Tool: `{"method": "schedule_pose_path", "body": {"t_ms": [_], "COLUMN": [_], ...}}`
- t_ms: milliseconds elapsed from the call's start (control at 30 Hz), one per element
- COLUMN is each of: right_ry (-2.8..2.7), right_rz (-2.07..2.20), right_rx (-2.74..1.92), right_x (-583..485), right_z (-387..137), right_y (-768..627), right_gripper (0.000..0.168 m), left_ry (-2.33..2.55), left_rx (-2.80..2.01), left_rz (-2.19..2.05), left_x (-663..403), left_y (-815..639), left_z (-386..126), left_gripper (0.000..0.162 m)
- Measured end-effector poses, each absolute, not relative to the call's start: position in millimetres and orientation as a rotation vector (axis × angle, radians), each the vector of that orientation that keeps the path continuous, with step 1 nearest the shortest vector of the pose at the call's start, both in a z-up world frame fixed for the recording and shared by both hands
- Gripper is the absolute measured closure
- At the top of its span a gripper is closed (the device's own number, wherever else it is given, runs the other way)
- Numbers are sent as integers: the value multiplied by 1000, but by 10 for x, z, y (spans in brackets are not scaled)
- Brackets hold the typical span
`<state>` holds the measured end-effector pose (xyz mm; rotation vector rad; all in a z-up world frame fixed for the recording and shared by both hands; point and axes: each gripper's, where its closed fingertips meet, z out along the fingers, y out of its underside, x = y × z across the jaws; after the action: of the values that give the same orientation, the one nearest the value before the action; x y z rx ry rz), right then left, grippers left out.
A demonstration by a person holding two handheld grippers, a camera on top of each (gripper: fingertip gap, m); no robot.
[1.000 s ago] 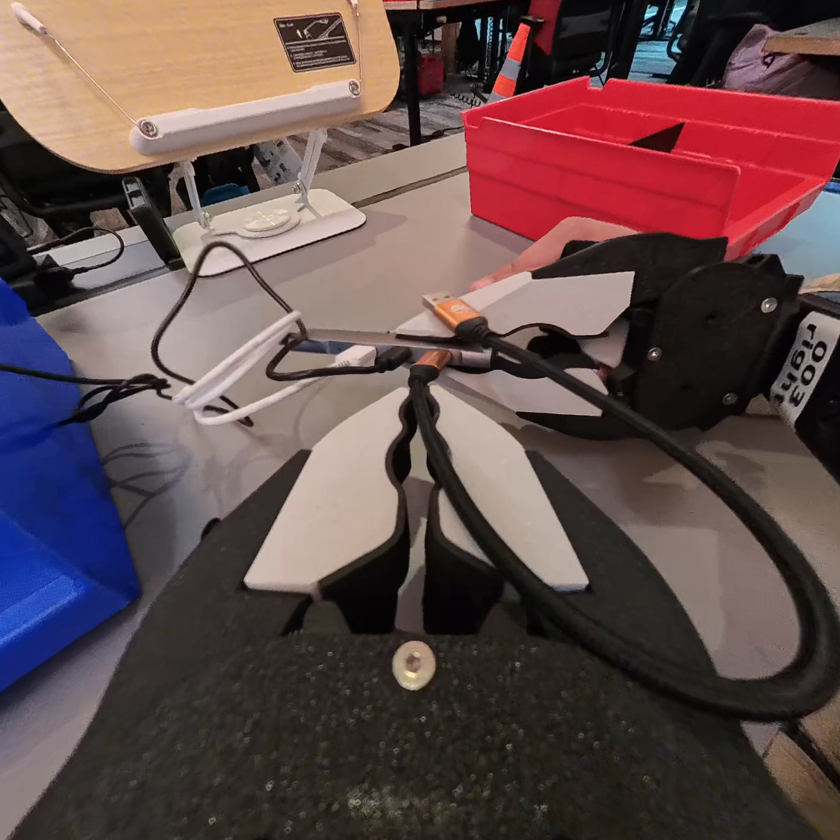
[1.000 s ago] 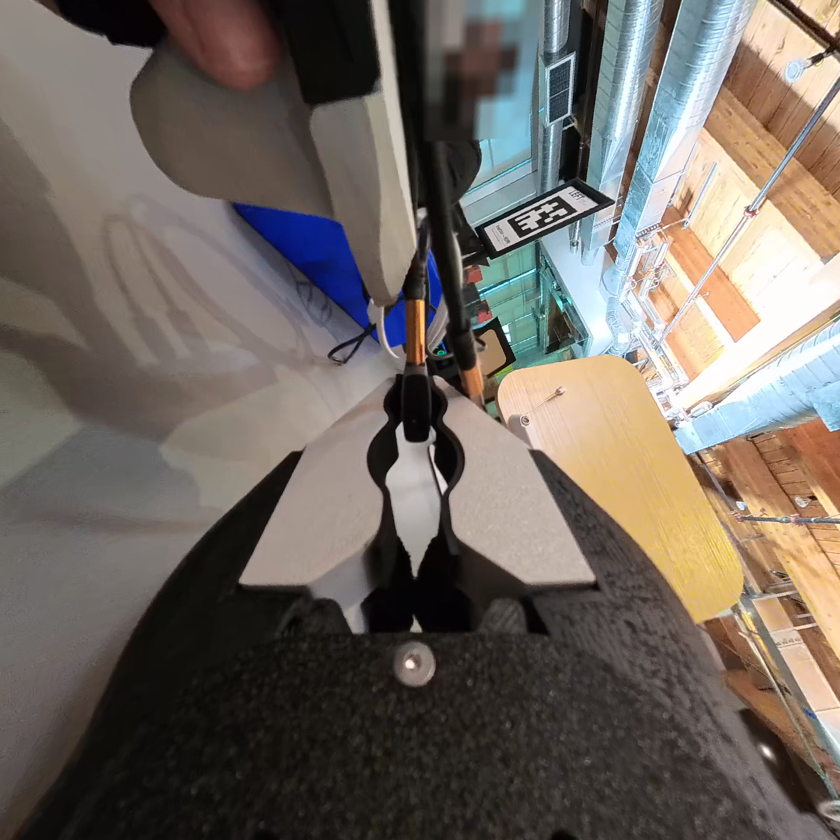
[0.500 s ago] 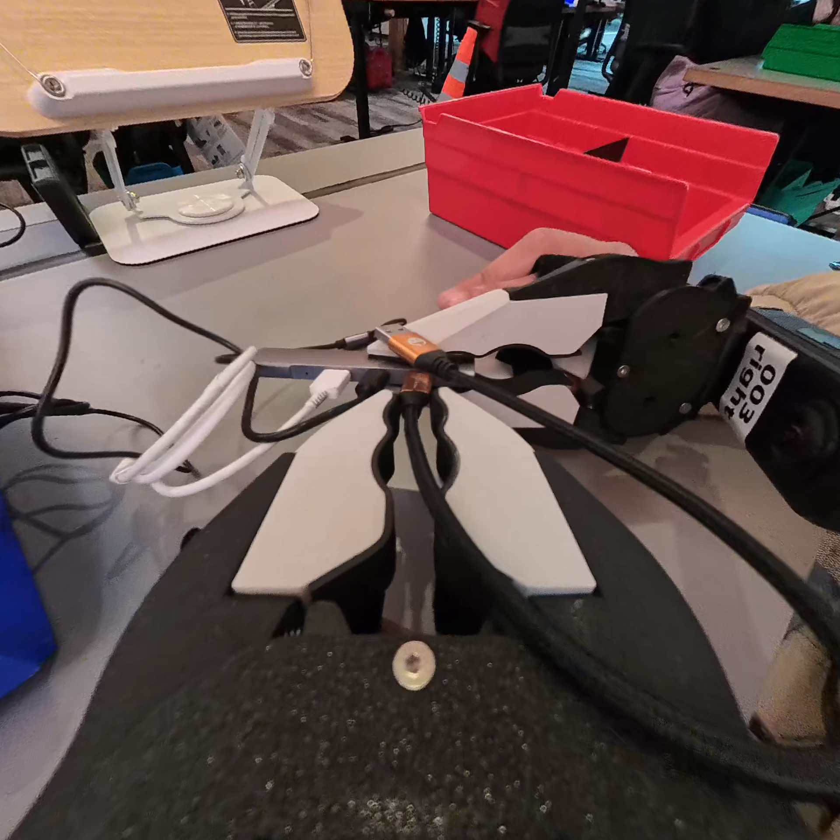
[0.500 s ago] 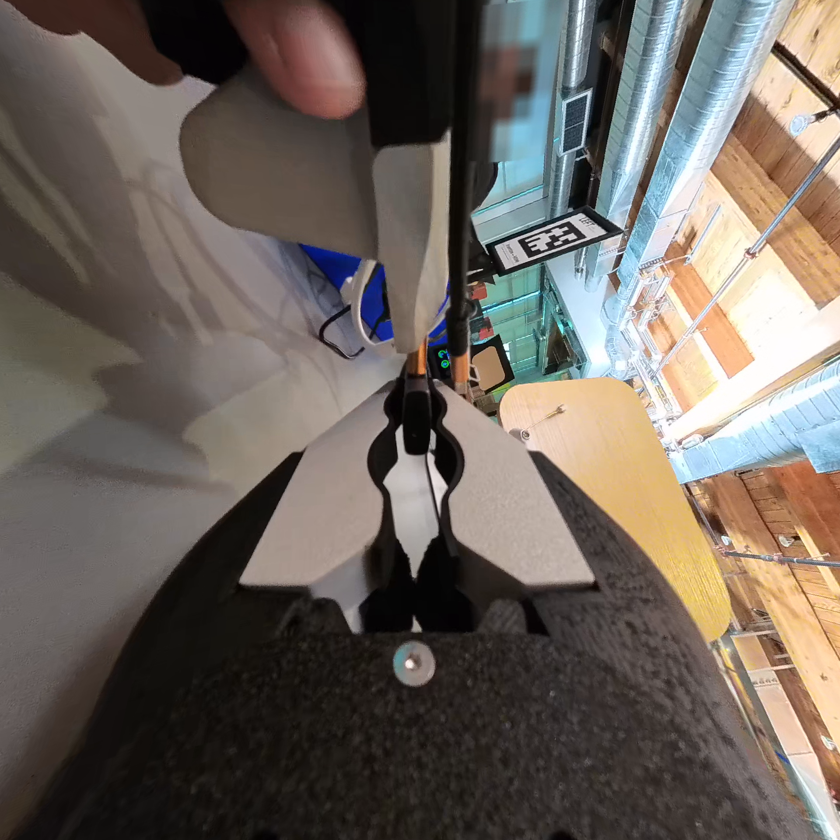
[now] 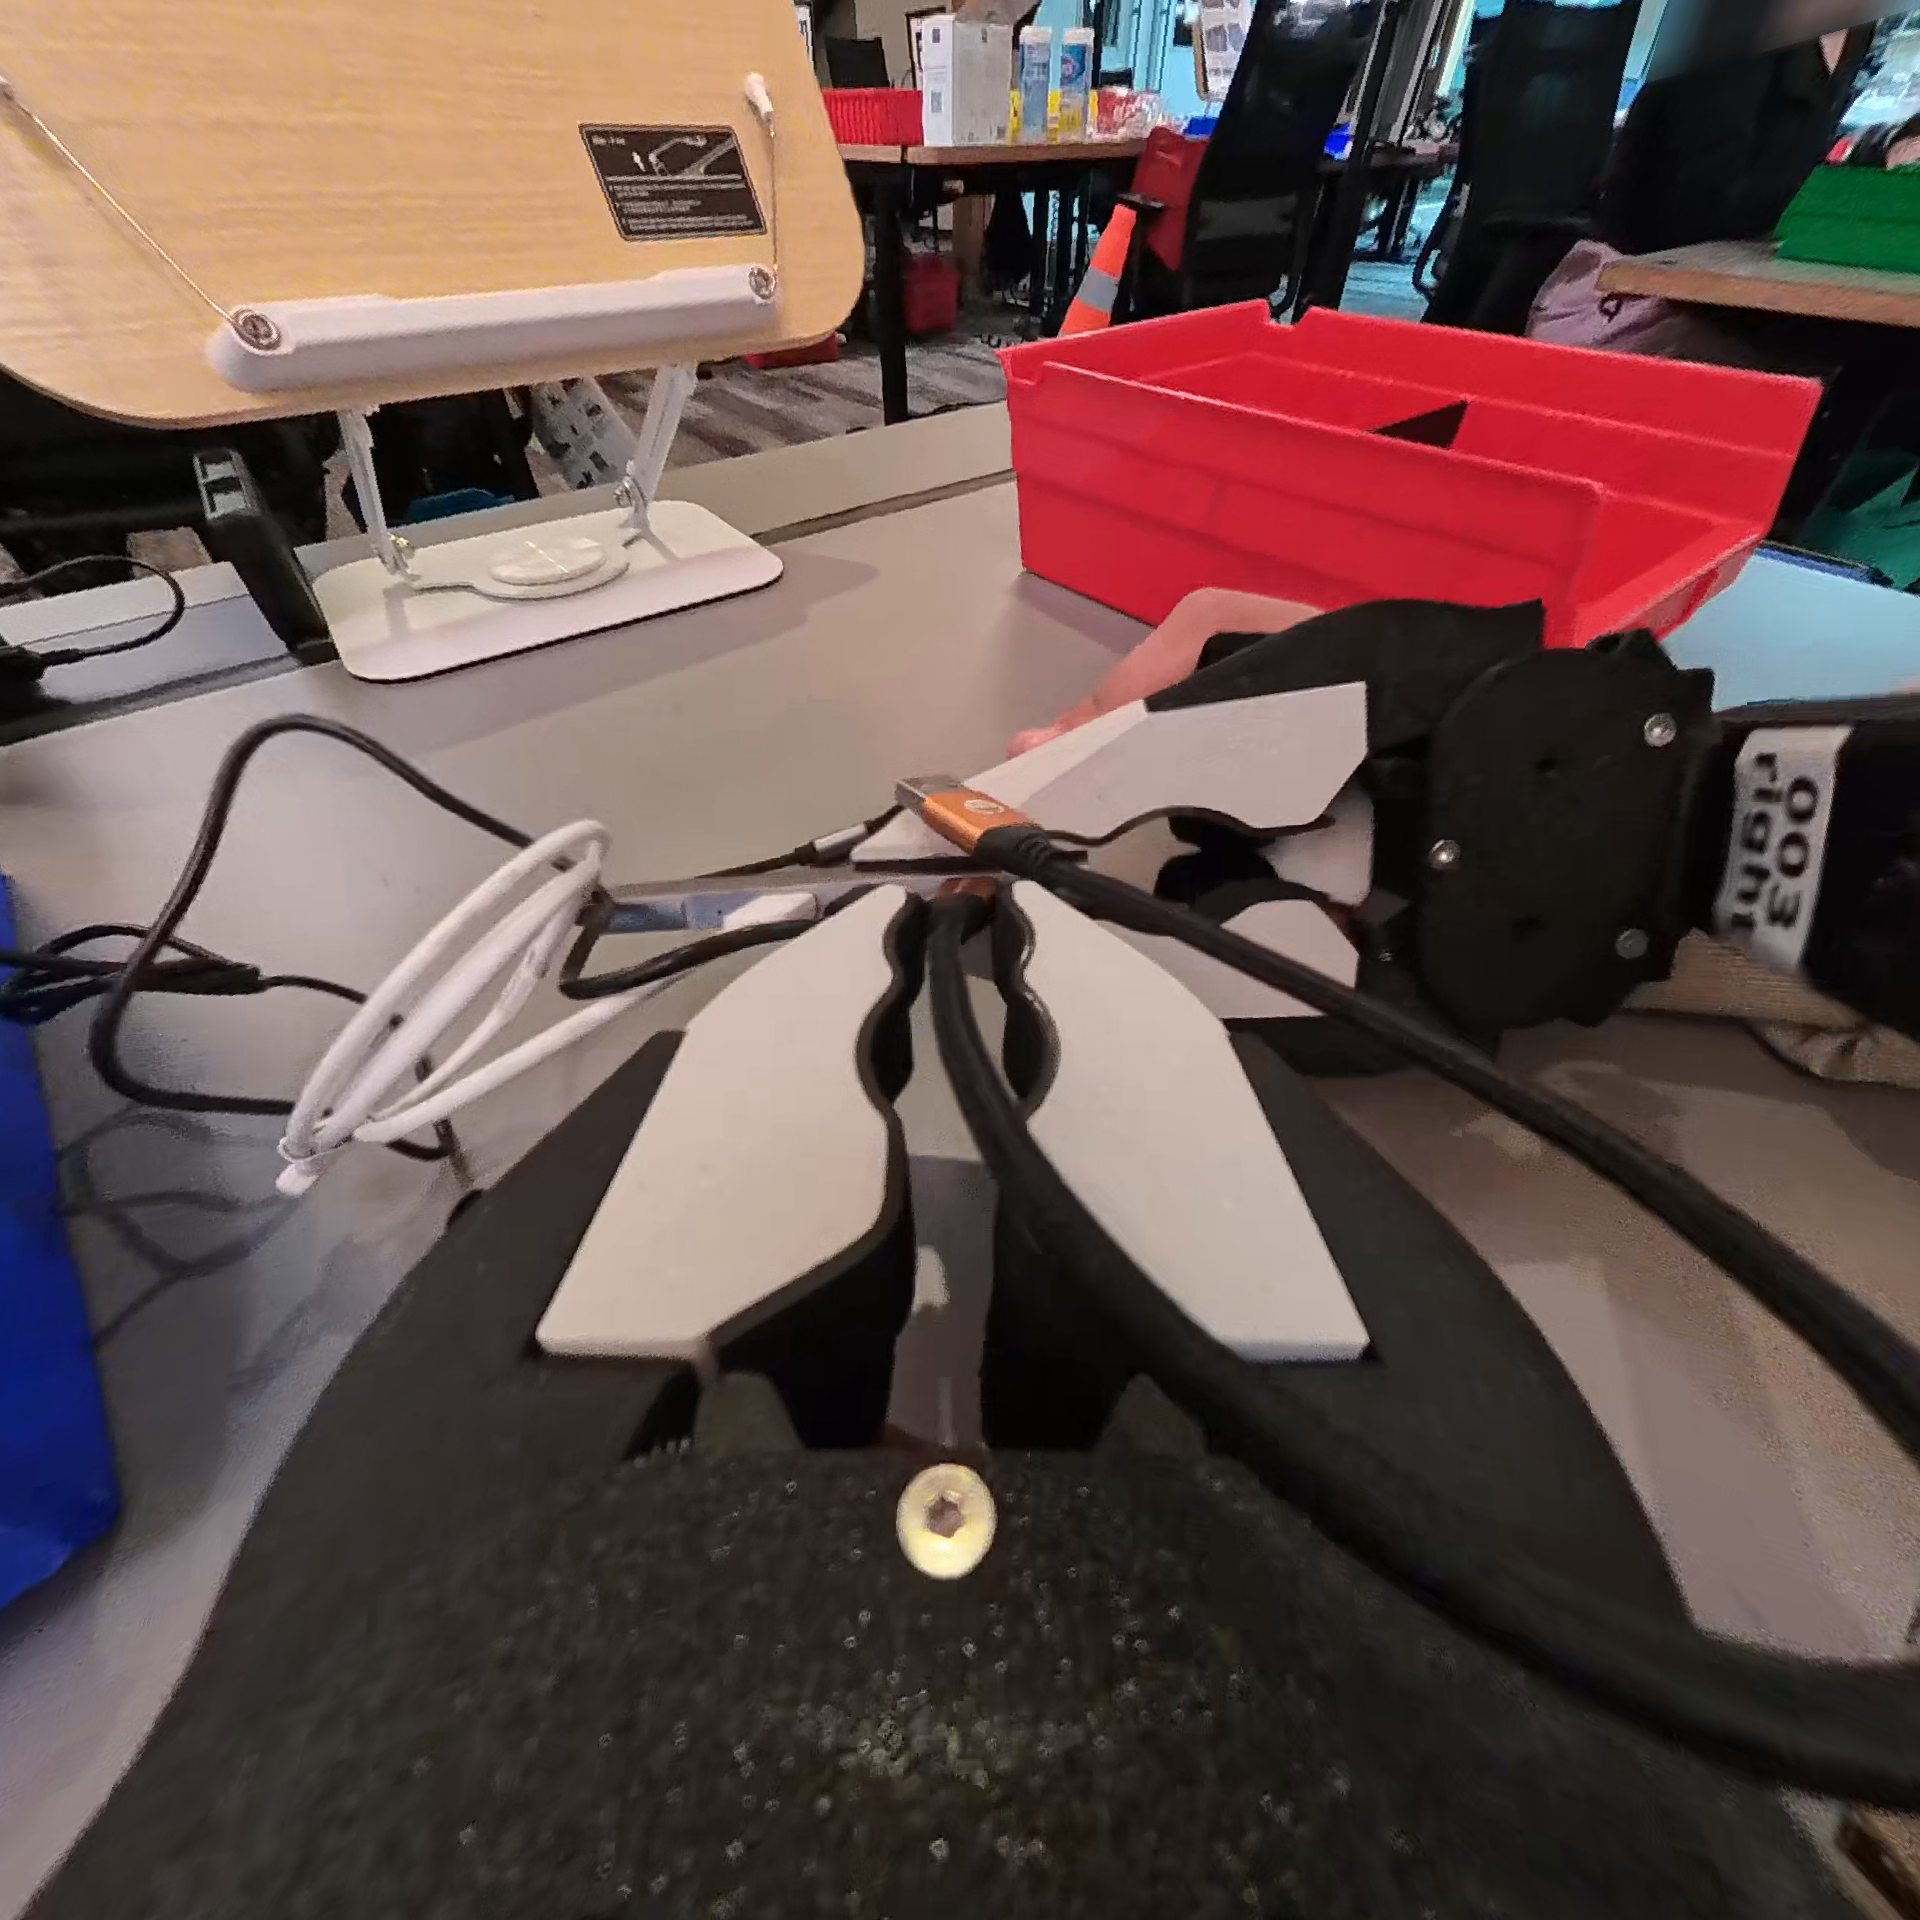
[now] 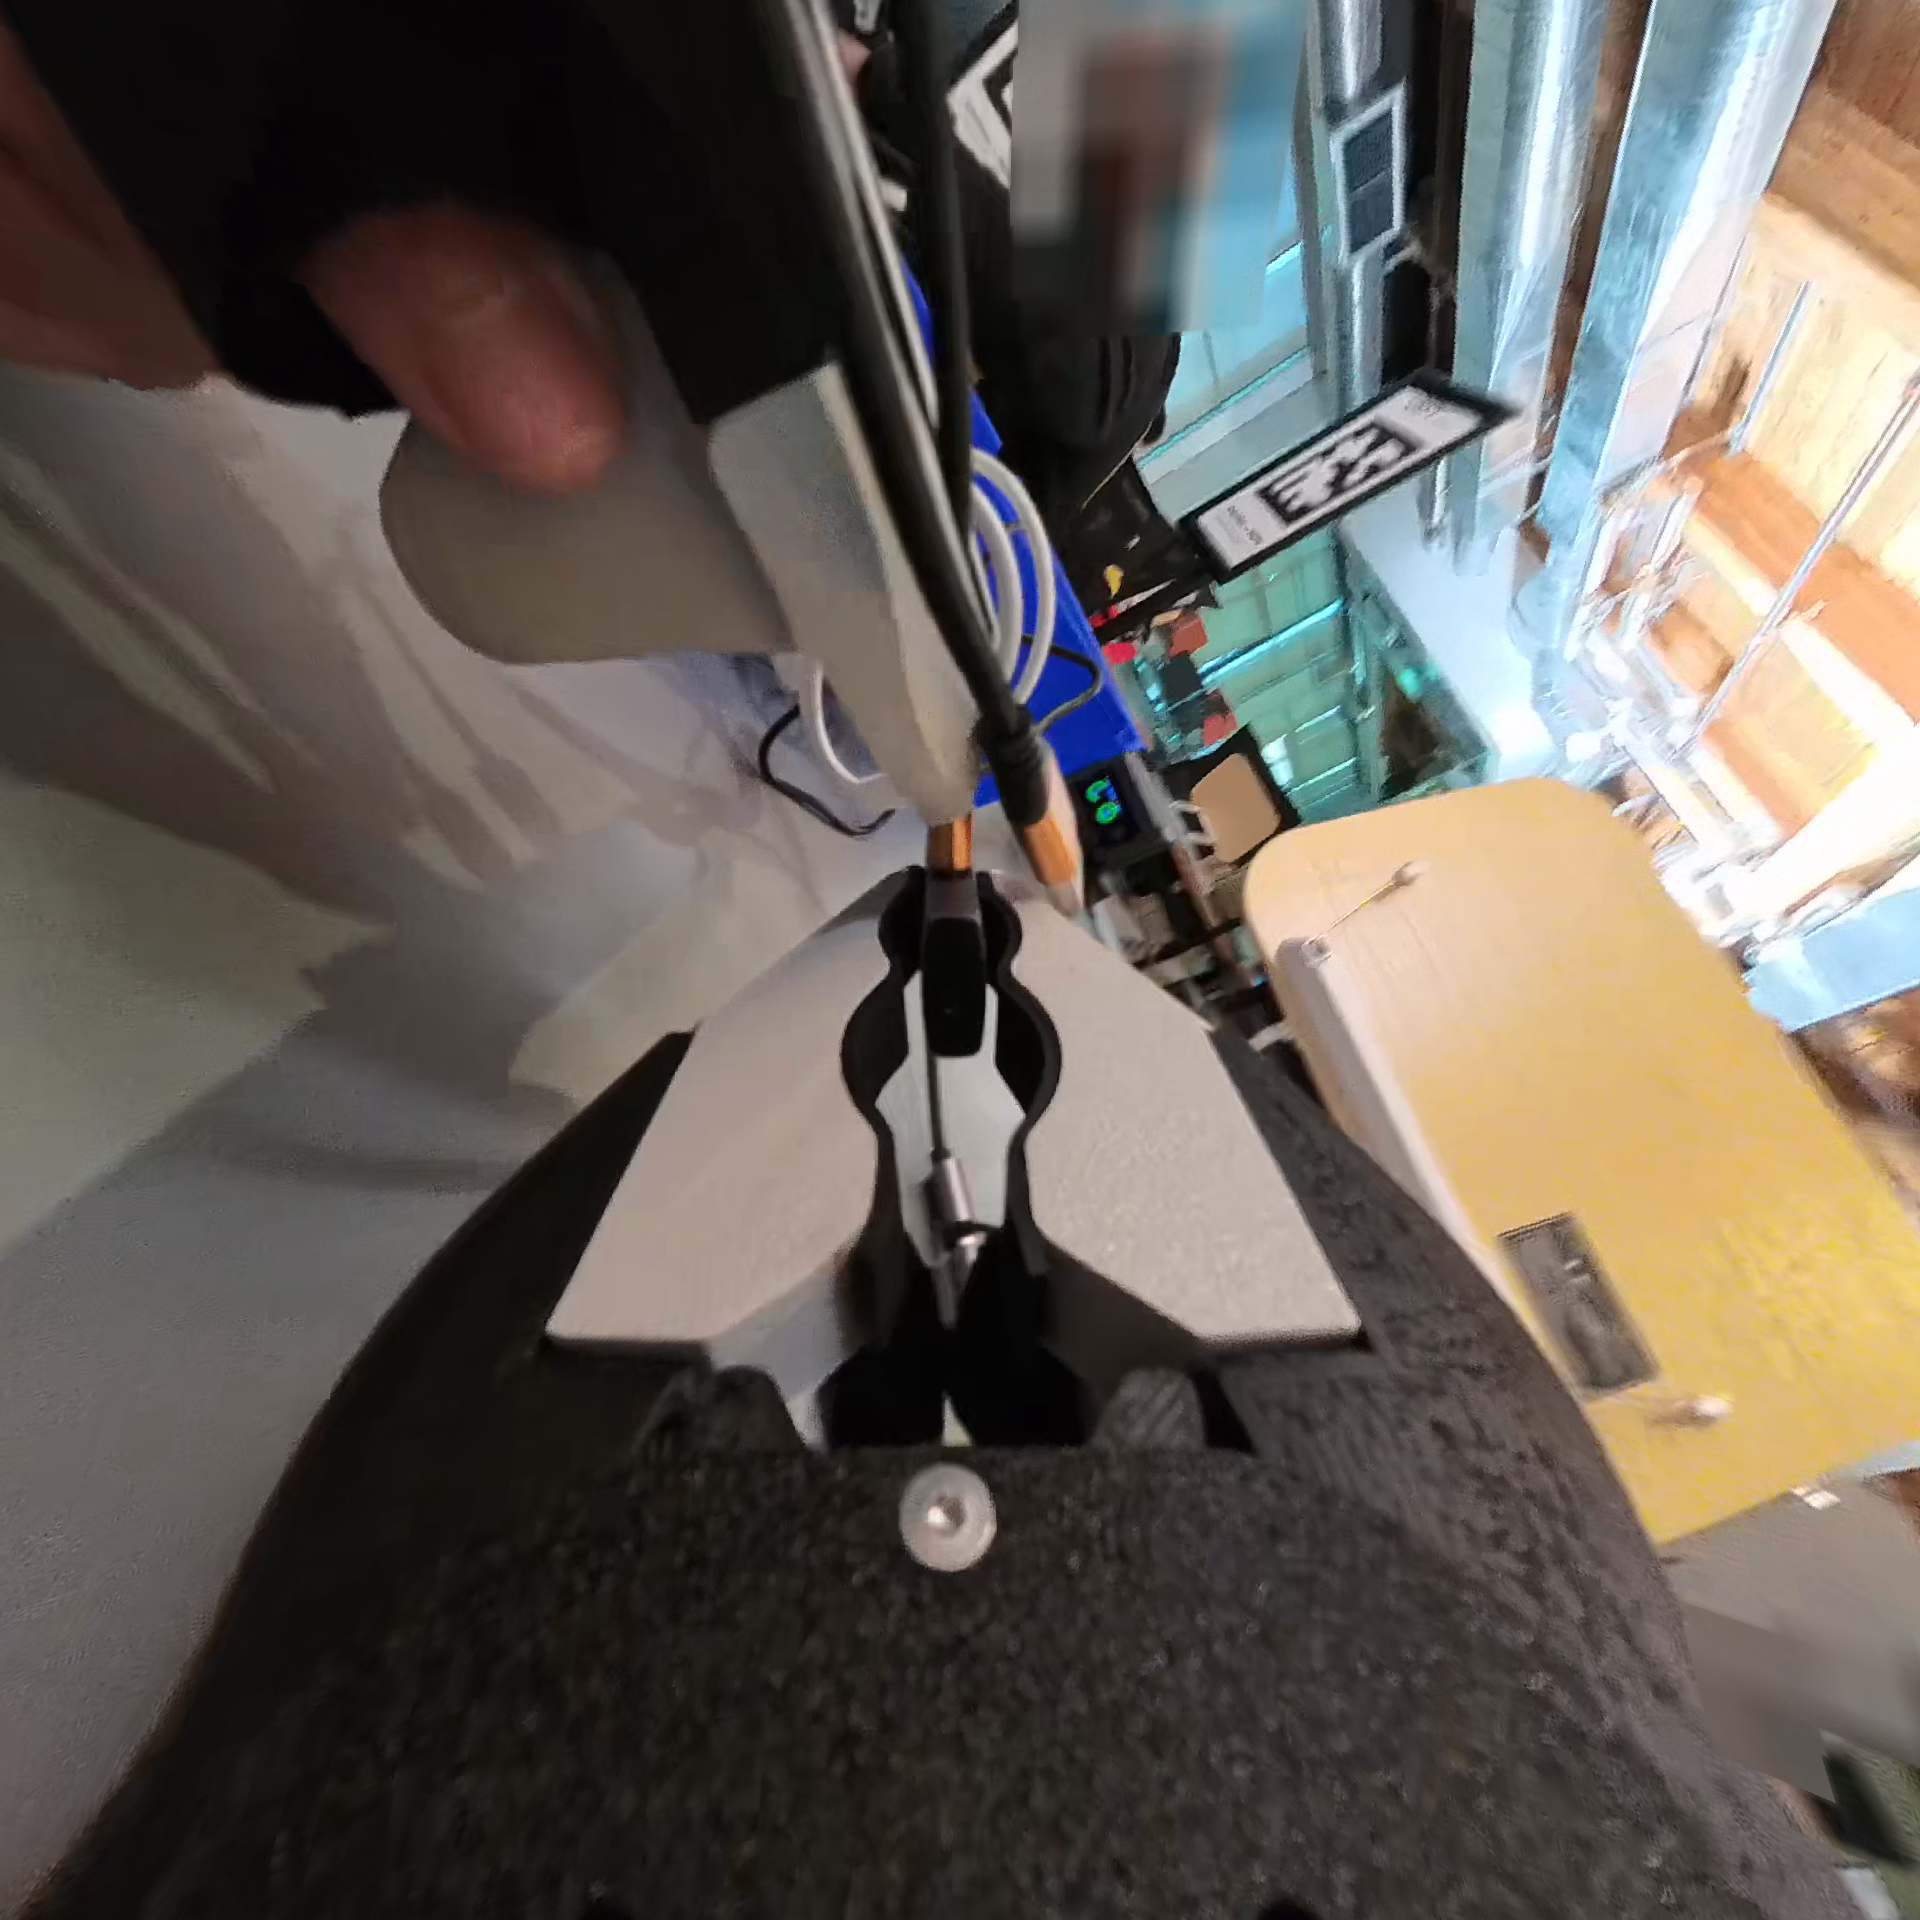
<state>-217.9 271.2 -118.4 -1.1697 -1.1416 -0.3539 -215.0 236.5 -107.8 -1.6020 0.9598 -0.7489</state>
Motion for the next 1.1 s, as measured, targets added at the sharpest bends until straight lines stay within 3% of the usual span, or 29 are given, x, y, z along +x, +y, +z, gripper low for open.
{"method": "schedule_pose_path", "body": {"t_ms": [200, 433, 1100], "right_ry": [-1016, -1098, -1060], "right_rz": [-351, -407, -408], "right_rx": [-1244, -1201, -1154], "right_x": [-2041, -2115, -2202], "right_z": [-1090, -1128, -985], "right_y": [2784, 2733, 2713], "right_gripper": [143, 160, 159], "left_ry": [912, 918, 910], "left_rx": [-1626, -1637, -1545], "left_rz": [-726, -699, -548], "left_x": [-2163, -2156, -2262], "left_y": [2504, 2475, 2433], "left_z": [-1043, -1053, -880], "left_gripper": [150, 150, 150]}}
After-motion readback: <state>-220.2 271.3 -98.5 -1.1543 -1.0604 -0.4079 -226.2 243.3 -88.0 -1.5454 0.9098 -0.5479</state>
